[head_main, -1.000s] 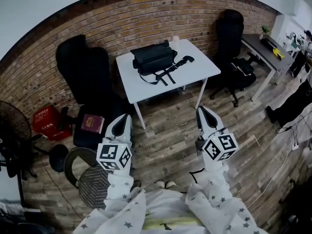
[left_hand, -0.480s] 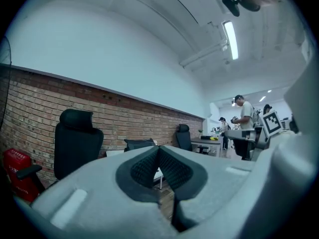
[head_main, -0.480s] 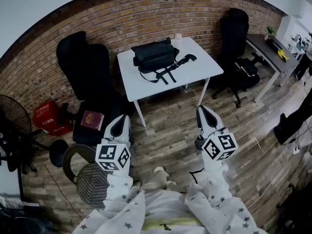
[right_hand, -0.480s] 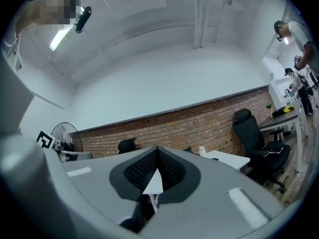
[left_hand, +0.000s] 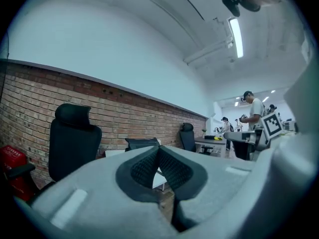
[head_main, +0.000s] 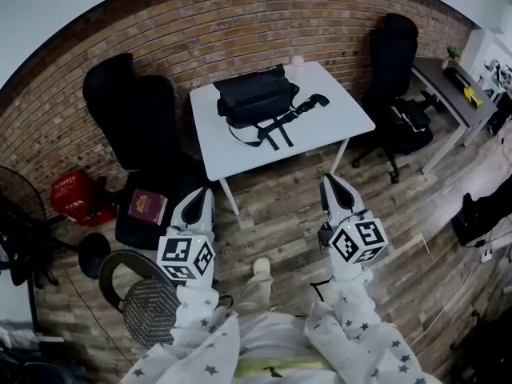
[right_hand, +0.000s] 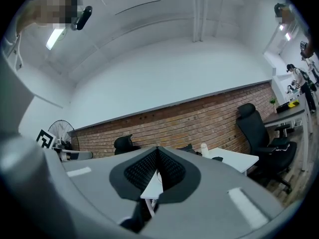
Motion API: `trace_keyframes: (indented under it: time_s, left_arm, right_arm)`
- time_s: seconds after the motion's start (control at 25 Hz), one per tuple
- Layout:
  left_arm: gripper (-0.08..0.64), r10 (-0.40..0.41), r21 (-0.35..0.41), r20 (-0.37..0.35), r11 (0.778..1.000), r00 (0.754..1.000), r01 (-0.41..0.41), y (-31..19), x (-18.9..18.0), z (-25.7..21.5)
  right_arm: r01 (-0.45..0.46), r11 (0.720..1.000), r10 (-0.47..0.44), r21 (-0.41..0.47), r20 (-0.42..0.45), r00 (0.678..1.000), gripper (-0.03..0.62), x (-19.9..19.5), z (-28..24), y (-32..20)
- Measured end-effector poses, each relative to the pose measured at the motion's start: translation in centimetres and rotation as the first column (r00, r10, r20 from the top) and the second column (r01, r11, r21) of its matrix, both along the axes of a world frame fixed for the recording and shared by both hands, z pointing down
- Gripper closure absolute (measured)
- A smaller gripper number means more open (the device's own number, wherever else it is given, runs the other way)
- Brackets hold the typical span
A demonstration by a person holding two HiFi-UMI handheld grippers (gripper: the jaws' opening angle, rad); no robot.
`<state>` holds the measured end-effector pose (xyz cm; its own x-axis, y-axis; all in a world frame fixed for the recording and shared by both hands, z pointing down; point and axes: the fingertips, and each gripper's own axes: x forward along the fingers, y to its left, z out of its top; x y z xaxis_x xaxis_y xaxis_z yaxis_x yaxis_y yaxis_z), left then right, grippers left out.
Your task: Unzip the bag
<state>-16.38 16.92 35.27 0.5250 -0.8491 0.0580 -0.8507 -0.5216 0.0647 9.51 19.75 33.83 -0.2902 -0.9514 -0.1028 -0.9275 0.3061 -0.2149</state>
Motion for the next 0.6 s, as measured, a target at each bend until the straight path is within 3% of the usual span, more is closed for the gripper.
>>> trace_keyframes:
  time_s: [0.6]
  left_arm:
    - [0.561,0.029,-0.025,-0.011,0.999,1.000,-0.030,-14.9,0.5,0.6]
  right_arm:
    - [0.014,0.999,-0.014,-0.034,-0.018,1.000,0.586,-1.1,0.6,-14.9]
